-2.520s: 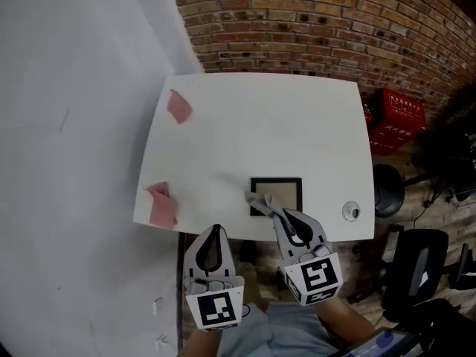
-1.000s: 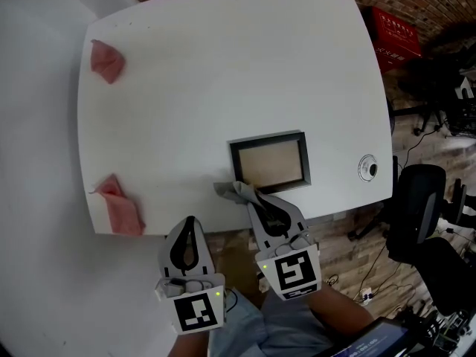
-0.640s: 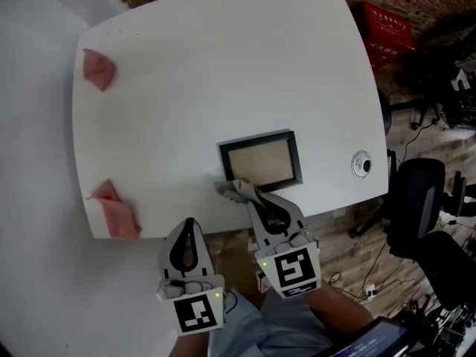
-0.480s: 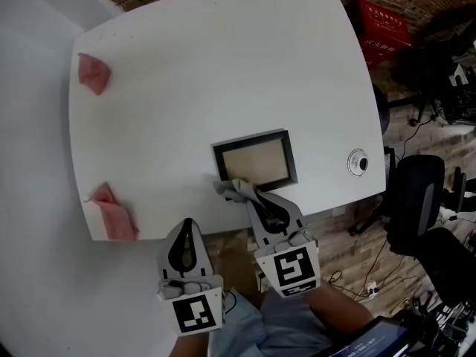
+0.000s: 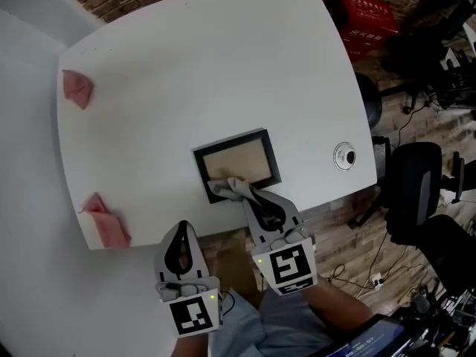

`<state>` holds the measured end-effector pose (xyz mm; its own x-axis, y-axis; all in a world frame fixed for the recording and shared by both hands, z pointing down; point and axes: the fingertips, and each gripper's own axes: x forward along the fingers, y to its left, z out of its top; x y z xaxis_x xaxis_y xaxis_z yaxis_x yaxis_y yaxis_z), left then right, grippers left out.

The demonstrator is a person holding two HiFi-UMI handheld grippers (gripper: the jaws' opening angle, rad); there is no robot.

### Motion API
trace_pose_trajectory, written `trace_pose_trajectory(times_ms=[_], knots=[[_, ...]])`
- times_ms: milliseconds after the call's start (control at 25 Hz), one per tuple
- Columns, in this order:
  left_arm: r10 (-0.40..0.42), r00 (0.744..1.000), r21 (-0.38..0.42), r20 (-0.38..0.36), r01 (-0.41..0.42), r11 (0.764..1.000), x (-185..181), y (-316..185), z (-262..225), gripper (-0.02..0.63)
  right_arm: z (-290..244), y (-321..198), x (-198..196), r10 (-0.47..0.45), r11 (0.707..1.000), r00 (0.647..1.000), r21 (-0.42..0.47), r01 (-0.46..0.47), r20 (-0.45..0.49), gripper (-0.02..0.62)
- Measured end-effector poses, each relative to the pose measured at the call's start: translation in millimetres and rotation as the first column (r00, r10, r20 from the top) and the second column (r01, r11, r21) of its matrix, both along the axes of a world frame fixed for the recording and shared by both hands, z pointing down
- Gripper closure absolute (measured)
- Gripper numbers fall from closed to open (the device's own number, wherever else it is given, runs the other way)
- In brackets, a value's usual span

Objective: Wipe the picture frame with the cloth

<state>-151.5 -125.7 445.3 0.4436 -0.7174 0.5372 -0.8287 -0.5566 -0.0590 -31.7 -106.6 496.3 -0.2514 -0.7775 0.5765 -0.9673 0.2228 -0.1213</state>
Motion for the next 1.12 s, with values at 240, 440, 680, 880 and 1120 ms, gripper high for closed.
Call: trace_pose_trajectory(times_ms=[240,440,680,880,1120], knots=[[0.023,1.000,0.003,-0.001,-0.023,1.000,11.3,-0.1,-1.2,0.597,0.5,2.0,12.1,0.028,1.000,1.000,-0.006,-0.028,0.002,0.565],[0.039,0.999,0.004,0.003,-0.039,0.999,19.5,0.7,-1.5,0.597,1.4,4.3,22.9,0.050,0.999,0.999,-0.007,-0.050,0.000,0.565],[0.066,0.998,0.016,-0.019,-0.065,0.998,32.8,1.0,-2.0,0.597,4.5,7.2,36.8,0.080,0.997,0.997,-0.005,-0.080,-0.010,0.565],[0.081,0.997,0.003,0.004,-0.081,0.997,41.7,2.9,0.5,0.597,6.8,11.8,52.6,0.106,0.994,0.994,-0.010,-0.107,-0.019,0.565],[0.113,0.994,0.024,-0.008,-0.113,0.993,59.7,7.2,-4.6,0.597,7.8,22.9,82.8,0.165,0.986,0.986,-0.021,-0.166,-0.041,0.565]])
